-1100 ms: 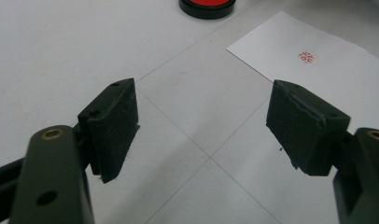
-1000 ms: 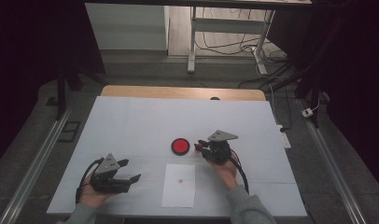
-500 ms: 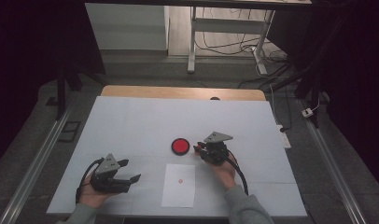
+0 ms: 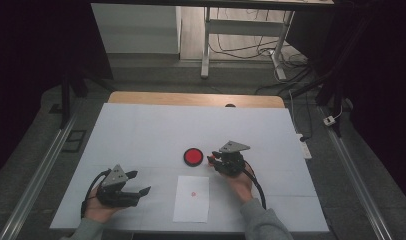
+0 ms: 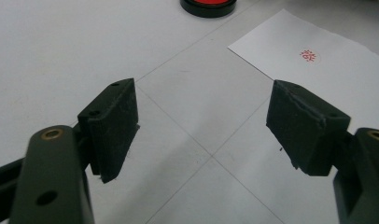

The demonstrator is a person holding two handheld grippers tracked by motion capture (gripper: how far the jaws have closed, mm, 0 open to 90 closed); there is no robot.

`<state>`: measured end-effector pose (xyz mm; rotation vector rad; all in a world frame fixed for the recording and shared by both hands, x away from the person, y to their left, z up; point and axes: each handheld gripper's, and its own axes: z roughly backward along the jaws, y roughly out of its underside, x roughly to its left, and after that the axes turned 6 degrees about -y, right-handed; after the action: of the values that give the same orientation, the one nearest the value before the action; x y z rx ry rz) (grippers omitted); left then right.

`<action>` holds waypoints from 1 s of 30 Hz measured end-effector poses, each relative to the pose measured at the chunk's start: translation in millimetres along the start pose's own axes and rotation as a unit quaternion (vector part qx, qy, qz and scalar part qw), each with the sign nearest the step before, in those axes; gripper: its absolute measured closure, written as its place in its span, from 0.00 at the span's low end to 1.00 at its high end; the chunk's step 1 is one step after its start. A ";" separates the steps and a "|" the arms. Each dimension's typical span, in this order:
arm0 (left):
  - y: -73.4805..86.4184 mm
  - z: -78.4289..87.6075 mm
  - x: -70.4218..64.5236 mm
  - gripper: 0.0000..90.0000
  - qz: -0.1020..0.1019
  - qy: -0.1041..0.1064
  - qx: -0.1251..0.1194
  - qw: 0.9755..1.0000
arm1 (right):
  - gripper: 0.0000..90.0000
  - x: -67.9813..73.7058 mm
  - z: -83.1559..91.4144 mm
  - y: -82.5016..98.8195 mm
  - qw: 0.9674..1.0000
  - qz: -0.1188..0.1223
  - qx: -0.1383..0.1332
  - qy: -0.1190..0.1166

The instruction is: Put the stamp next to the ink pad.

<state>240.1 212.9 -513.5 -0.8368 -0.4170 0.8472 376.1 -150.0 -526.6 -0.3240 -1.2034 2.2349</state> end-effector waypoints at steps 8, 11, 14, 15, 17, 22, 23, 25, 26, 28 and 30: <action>0.0 -0.1 -0.2 0.28 0.001 -0.001 0.000 1.000 | 0.55 -0.7 9.3 -3.1 1.000 0.003 -0.016 -0.006; 0.8 -0.2 -0.3 0.28 0.003 -0.003 -0.001 1.000 | 0.51 -0.1 13.6 -3.3 1.000 0.000 -0.024 -0.008; 0.2 -0.9 0.2 0.28 0.002 -0.003 0.000 1.000 | 0.47 0.1 18.6 -2.9 1.000 0.001 -0.027 -0.012; -0.1 -1.1 0.2 0.28 0.003 -0.004 0.000 1.000 | 0.45 0.2 20.4 -2.9 0.999 0.001 -0.029 -0.014; -0.4 -1.5 0.2 0.28 0.005 -0.003 -0.001 1.000 | 0.44 0.6 24.4 -3.0 0.999 0.002 -0.032 -0.017; -0.3 -1.9 0.3 0.28 0.006 -0.004 -0.001 1.000 | 0.43 1.7 36.0 -3.2 0.999 0.010 -0.038 -0.024; -0.2 -1.9 0.1 0.28 0.005 -0.004 -0.001 1.000 | 0.43 2.0 39.0 -2.8 0.999 0.011 -0.039 -0.024; 0.0 -1.9 0.2 0.28 0.006 -0.003 0.000 1.000 | 0.43 2.5 45.2 -0.9 0.999 0.011 -0.045 -0.026; 0.0 -1.9 0.1 0.28 0.006 -0.003 -0.001 1.000 | 0.43 2.8 48.3 0.2 0.998 0.011 -0.047 -0.027; -0.4 -1.9 0.2 0.28 0.007 -0.003 -0.001 1.000 | 0.43 3.0 55.0 2.8 0.998 0.012 -0.047 -0.026; -0.1 -1.9 0.2 0.28 0.008 -0.003 -0.001 1.000 | 0.43 2.8 62.1 5.0 0.998 0.014 -0.048 -0.023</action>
<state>241.5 212.2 -514.6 -0.8407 -0.4183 0.8642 343.4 -193.0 -495.6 -0.3307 -1.3416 2.2237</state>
